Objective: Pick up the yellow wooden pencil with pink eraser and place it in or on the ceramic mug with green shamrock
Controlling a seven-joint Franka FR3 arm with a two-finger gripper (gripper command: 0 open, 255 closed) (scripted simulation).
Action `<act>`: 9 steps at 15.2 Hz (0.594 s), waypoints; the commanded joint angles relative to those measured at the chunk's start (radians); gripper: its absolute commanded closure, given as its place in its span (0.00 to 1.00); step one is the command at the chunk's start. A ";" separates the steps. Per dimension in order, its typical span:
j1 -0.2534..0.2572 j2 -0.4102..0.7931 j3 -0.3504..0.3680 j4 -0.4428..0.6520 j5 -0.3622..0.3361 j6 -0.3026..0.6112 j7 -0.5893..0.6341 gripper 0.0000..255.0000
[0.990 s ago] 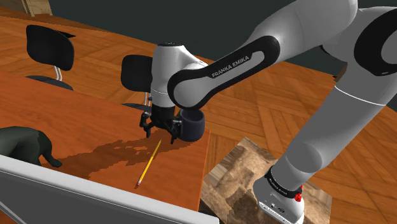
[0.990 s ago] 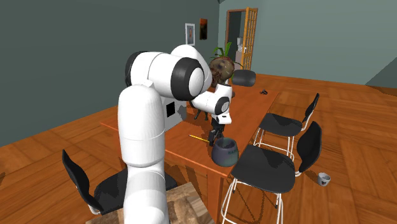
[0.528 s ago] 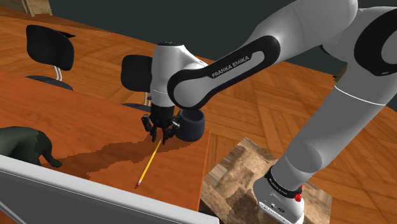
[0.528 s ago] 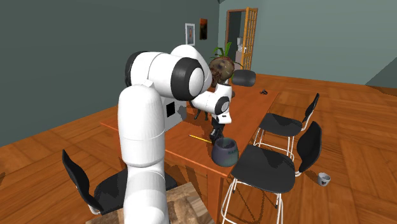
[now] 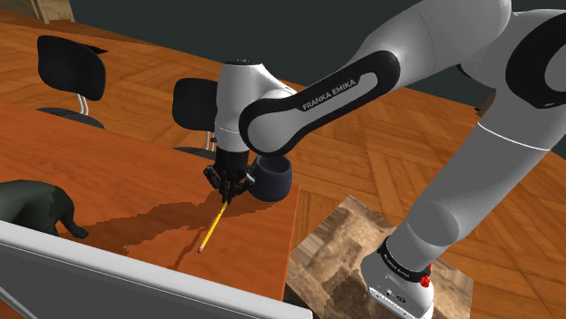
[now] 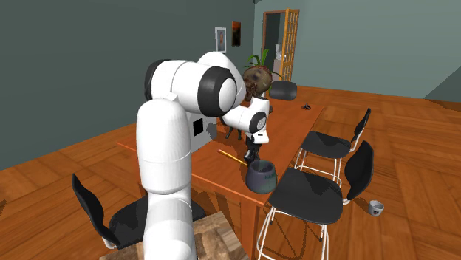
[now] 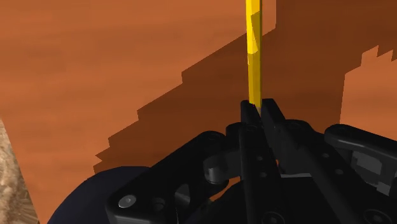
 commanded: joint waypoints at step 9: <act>-0.009 -0.091 0.000 0.050 0.075 -0.131 -0.045 1.00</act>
